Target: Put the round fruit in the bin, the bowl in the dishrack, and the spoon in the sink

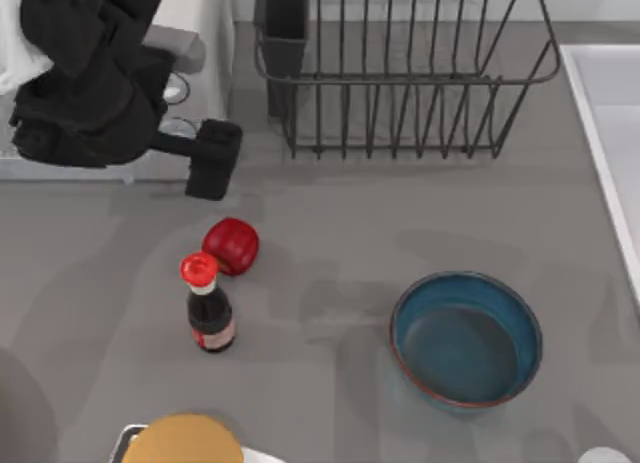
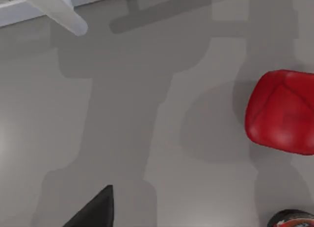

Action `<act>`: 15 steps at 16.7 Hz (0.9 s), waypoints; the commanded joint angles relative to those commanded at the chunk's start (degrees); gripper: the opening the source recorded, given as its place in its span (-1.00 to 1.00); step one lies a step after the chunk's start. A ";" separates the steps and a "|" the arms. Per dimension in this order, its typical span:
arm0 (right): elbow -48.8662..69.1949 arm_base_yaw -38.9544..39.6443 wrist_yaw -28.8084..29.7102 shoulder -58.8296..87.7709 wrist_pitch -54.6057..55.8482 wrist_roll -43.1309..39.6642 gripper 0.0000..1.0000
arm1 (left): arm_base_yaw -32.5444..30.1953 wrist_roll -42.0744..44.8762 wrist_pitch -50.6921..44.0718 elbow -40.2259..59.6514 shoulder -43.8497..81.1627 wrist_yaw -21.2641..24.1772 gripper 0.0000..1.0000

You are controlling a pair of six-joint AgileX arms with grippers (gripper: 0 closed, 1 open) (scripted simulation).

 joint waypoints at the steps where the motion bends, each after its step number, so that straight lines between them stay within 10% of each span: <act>1: 0.00 0.00 0.00 0.00 0.00 0.00 1.00 | -1.27 -0.08 -2.43 3.49 4.72 -0.04 1.00; 15: 0.00 0.00 0.00 0.00 0.00 0.00 1.00 | -6.51 -0.12 -13.36 19.55 25.92 -0.30 1.00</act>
